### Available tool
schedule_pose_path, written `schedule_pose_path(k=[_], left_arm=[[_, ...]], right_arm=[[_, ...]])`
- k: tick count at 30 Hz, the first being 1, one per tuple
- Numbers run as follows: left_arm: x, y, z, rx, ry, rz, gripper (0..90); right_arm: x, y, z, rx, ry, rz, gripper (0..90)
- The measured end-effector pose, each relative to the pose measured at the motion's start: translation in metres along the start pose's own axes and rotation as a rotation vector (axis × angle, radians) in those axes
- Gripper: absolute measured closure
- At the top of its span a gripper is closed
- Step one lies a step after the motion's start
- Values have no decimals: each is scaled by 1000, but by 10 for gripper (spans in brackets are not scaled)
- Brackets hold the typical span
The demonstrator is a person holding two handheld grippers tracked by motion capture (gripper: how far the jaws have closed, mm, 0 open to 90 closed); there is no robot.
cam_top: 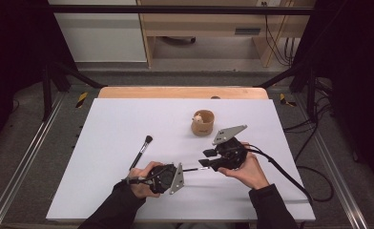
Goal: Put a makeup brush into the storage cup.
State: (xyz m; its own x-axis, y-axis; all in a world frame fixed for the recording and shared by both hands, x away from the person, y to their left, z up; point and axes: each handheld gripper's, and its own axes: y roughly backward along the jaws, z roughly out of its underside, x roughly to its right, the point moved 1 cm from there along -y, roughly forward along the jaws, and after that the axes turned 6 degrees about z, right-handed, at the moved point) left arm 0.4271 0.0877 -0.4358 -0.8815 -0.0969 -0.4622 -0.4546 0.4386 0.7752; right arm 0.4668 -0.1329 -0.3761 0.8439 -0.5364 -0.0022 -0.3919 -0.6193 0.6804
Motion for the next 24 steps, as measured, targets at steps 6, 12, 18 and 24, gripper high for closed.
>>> schedule_pose_path(k=[6,12,18,24], left_arm=[[-2,-2,5,15,69,5,847],[-2,-2,12,45,149,-2,847],[-2,1,16,58,215,-10,847],[-2,6,20,88,298,-21,847]], right_arm=[[6,10,9,96,-40,74,478],[9,12,16,162,-93,96,351],[6,13,17,193,-81,147,257],[4,15,19,223,-94,167,217]])
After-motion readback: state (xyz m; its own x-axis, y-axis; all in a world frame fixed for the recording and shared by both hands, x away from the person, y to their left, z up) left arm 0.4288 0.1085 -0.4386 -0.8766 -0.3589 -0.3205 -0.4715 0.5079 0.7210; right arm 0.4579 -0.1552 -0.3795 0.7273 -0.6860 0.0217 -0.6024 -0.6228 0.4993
